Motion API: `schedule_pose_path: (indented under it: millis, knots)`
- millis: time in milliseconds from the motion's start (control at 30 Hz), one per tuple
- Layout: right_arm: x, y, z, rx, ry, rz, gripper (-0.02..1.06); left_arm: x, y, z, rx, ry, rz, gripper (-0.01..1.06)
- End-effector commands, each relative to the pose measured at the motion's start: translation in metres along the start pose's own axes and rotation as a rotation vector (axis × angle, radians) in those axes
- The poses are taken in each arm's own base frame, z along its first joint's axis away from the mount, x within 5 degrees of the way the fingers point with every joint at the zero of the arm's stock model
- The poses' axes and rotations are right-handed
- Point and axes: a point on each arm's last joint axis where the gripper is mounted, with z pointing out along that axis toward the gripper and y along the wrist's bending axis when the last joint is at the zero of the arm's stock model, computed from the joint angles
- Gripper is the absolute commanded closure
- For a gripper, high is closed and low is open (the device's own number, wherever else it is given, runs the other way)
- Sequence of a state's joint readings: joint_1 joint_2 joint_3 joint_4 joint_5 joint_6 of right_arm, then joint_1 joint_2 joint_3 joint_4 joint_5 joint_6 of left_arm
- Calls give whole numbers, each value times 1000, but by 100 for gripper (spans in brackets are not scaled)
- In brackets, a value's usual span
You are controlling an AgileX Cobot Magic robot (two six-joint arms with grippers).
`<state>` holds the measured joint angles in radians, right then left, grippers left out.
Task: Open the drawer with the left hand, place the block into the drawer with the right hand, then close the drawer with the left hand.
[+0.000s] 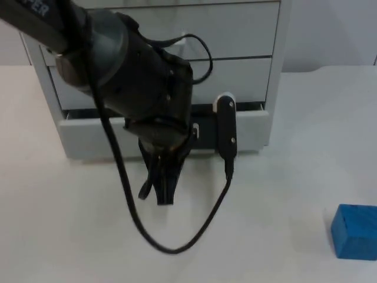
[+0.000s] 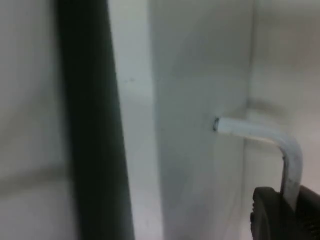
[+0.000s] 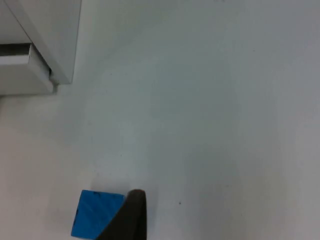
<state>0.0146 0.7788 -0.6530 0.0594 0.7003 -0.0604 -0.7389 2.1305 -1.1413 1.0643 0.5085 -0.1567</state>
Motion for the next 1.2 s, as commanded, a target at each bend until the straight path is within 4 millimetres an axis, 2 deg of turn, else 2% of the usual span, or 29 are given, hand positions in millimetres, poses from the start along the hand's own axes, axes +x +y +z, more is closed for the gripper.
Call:
schedule_pose_path:
  millis: [0,233,567,1100,1167]
  knots:
    - [0,-1,0,4,-16,1,-1,4,-36,6,131,31,-81,105]
    - [0,-1,0,4,-14,1,-1,11,-65,-22,216,22,-140,105]
    - [0,-1,0,4,-12,1,-1,13,-103,-33,284,54,-97,105]
    - [0,-1,0,4,-12,1,-1,16,-106,-34,294,62,-94,104]
    - [0,-1,0,4,-12,1,-1,16,-106,-34,302,65,-83,89]
